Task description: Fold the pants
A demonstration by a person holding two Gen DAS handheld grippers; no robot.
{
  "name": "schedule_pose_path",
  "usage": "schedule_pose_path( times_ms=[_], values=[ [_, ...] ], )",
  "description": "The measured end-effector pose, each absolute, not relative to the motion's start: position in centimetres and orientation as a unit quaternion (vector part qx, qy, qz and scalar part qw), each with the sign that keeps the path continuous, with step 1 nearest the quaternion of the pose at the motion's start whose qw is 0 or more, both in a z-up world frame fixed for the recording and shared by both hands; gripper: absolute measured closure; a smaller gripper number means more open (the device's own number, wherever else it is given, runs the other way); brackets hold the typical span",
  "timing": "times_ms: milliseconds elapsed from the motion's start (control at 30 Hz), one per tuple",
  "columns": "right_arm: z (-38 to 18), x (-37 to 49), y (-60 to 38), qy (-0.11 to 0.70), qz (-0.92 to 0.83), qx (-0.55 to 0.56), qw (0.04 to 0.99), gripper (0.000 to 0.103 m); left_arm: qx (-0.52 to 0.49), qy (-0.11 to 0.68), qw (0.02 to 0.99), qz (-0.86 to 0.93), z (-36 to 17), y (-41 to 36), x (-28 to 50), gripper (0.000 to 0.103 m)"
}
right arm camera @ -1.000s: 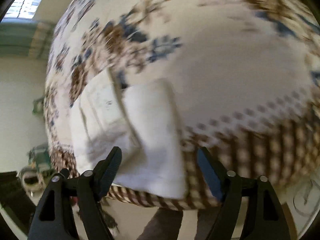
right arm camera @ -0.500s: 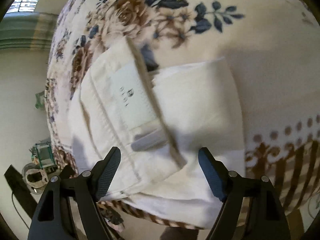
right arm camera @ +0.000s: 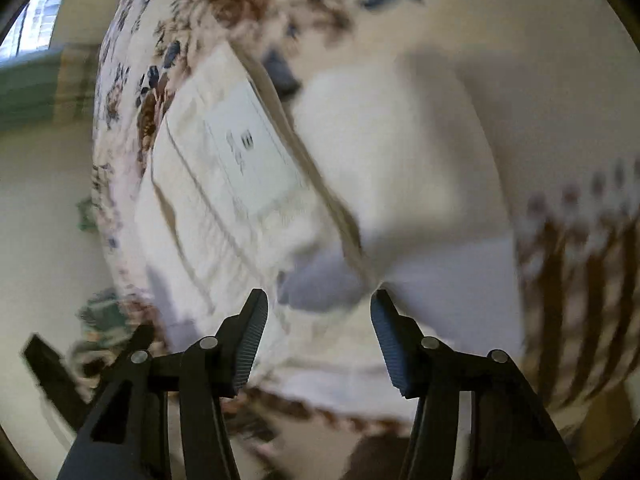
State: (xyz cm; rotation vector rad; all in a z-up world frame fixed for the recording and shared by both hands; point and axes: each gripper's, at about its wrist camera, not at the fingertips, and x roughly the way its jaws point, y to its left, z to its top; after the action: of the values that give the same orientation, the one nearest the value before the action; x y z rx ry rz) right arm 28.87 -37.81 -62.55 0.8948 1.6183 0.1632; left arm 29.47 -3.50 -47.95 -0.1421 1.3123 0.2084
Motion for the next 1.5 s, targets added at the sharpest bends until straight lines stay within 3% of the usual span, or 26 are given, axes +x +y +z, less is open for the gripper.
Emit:
schedule_pose_path(
  times_ms=[233,267,367,400,700,867,1067,1133,1200,1233,1467,1500],
  values=[
    [-66.9,28.5,-37.6,0.646,0.069,0.503,0.571,0.043,-0.067,0.604,0.789,0.097,-47.5,-3.1,29.9,0.010],
    [-66.9,28.5,-37.5,0.639,0.068,0.507,0.575,0.046,-0.069,0.604,0.788,0.098,-47.6,-3.0,29.9,0.010],
    [-65.1,27.9,-36.7,0.627,0.062,0.466,0.621,0.074,-0.071,0.601,0.790,0.102,-47.5,-2.7,30.0,0.010],
    [-64.2,27.5,-36.3,0.628,0.056,0.442,0.638,0.077,-0.071,0.601,0.790,0.102,-47.5,-2.6,30.0,0.010],
    [-55.8,21.5,-40.8,0.564,0.001,0.368,0.739,0.082,-0.084,0.608,0.784,0.096,-48.0,-2.7,29.9,0.010],
    [-54.2,17.9,-46.5,0.561,-0.060,0.314,0.763,0.082,-0.083,0.611,0.783,0.079,-48.0,-3.6,30.2,0.010],
    [-59.1,16.9,-50.8,0.642,-0.023,0.372,0.670,0.070,-0.093,0.616,0.781,0.053,-48.3,-4.8,31.3,0.010],
    [-58.0,17.3,-52.6,0.623,-0.037,0.373,0.687,0.052,-0.098,0.615,0.781,0.043,-48.3,-5.3,32.1,0.010],
    [-57.1,18.3,-54.2,0.599,-0.041,0.377,0.705,0.026,-0.098,0.612,0.784,0.036,-48.1,-5.7,33.0,0.010],
    [-57.0,18.9,-54.4,0.596,-0.041,0.379,0.707,0.025,-0.098,0.612,0.785,0.032,-48.1,-6.0,33.5,0.010],
    [-64.4,28.0,-54.4,0.590,0.038,0.460,0.662,0.027,-0.103,0.610,0.786,0.016,-48.8,-7.4,37.2,0.010],
    [-65.1,28.6,-54.0,0.587,0.043,0.467,0.659,0.054,-0.103,0.610,0.786,0.014,-48.8,-7.6,37.5,0.010]
  ],
)
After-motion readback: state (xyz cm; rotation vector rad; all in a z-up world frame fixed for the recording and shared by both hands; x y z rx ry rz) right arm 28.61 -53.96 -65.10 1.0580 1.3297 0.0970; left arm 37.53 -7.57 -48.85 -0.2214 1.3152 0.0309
